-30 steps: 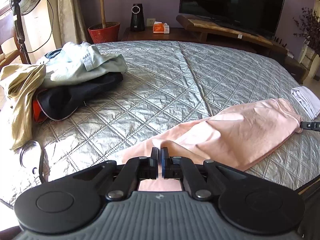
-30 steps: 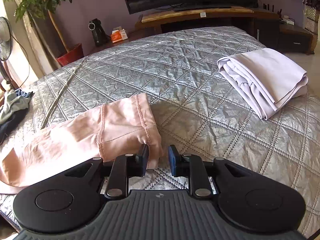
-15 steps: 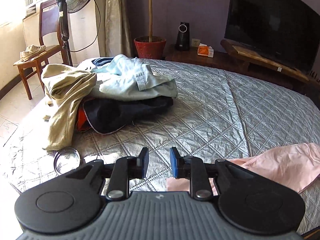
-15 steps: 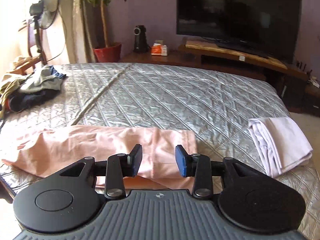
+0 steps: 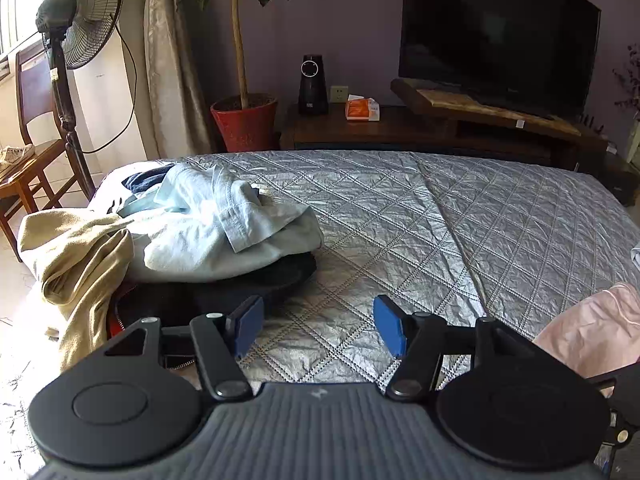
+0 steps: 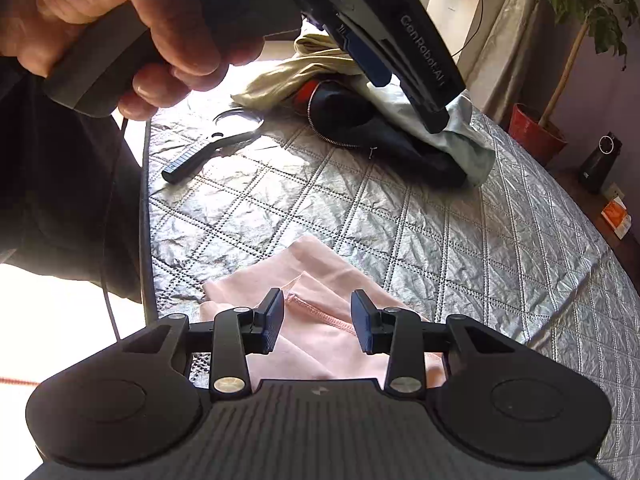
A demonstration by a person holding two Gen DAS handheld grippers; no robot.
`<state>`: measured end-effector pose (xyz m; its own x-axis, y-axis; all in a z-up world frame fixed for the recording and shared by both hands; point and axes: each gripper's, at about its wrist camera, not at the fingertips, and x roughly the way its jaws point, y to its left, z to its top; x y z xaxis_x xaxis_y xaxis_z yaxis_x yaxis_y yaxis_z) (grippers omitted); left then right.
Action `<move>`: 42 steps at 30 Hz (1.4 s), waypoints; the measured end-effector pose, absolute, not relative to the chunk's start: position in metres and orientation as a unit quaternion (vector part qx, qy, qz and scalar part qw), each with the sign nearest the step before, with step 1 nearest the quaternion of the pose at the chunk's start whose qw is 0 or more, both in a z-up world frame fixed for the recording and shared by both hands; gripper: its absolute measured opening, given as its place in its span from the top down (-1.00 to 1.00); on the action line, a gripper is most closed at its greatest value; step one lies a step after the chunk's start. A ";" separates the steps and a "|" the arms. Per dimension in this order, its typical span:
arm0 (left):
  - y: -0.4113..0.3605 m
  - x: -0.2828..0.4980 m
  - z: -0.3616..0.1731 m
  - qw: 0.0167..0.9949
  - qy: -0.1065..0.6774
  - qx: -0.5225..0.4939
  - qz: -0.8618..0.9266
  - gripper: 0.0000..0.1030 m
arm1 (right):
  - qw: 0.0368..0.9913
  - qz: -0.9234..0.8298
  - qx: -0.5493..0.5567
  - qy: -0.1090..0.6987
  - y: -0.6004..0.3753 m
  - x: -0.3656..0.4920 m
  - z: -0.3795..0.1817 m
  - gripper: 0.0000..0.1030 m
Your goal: Fold clothes
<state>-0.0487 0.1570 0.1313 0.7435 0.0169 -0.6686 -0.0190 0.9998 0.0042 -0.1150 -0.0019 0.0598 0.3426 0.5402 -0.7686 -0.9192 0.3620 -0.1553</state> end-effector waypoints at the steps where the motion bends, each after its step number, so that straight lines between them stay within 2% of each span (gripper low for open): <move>1: 0.163 -0.046 0.132 0.934 0.357 -0.011 0.010 -0.11 | 0.757 0.481 -0.307 0.320 0.002 -0.114 0.055 0.14; 5: 0.176 -0.037 0.136 0.935 0.351 -0.052 -0.001 -0.11 | 0.734 0.491 -0.329 0.336 0.014 -0.110 0.039 0.15; 8: 0.173 -0.032 0.140 0.938 0.343 -0.042 -0.008 -0.11 | 0.723 0.499 -0.344 0.331 0.021 -0.110 0.031 0.15; 10: 0.170 -0.031 0.142 0.940 0.339 -0.038 -0.014 -0.11 | 0.721 0.501 -0.337 0.339 0.023 -0.107 0.032 0.21; 11: 0.169 -0.031 0.142 0.940 0.339 -0.037 -0.018 -0.11 | 0.720 0.503 -0.327 0.349 0.025 -0.104 0.032 0.32; 12: 0.167 -0.031 0.143 0.940 0.338 -0.037 -0.022 -0.11 | 0.717 0.507 -0.314 0.361 0.025 -0.101 0.032 0.59; 15: 0.164 -0.032 0.144 0.942 0.334 -0.031 -0.027 -0.11 | 0.717 0.506 -0.302 0.373 0.027 -0.098 0.033 0.75; 17: 0.166 -0.032 0.144 0.942 0.333 -0.035 -0.025 -0.11 | 0.720 0.506 -0.286 0.380 0.026 -0.095 0.035 0.96; 18: 0.167 -0.032 0.145 0.942 0.333 -0.037 -0.023 -0.11 | 0.727 0.503 -0.274 0.379 0.025 -0.093 0.038 0.98; 31: 0.172 -0.030 0.147 0.943 0.328 -0.055 -0.006 -0.15 | 0.808 0.476 -0.163 0.306 0.023 -0.073 0.088 1.00; 33: 0.172 -0.029 0.146 0.942 0.330 -0.054 -0.005 -0.17 | 0.800 0.479 -0.158 0.325 0.024 -0.069 0.079 0.99; 36: 0.171 -0.027 0.143 0.940 0.337 -0.053 -0.005 -0.18 | 0.810 0.438 -0.204 0.332 0.023 -0.072 0.060 0.94; 38: 0.171 -0.027 0.142 0.939 0.340 -0.054 -0.006 -0.18 | 0.829 0.416 -0.162 0.337 0.004 -0.071 0.063 0.91; 39: 0.171 -0.027 0.141 0.938 0.342 -0.054 -0.006 -0.18 | 0.835 0.407 -0.148 0.340 -0.004 -0.075 0.065 0.82; 42: 0.170 -0.027 0.142 0.938 0.342 -0.056 -0.008 -0.19 | 0.836 0.402 -0.138 0.348 -0.017 -0.094 0.066 0.70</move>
<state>-0.0266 0.1704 0.1415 0.7660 -0.0524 -0.6407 -0.0240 0.9936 -0.1100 -0.0936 -0.0174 0.0659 0.4347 0.5755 -0.6927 -0.7679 0.6387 0.0487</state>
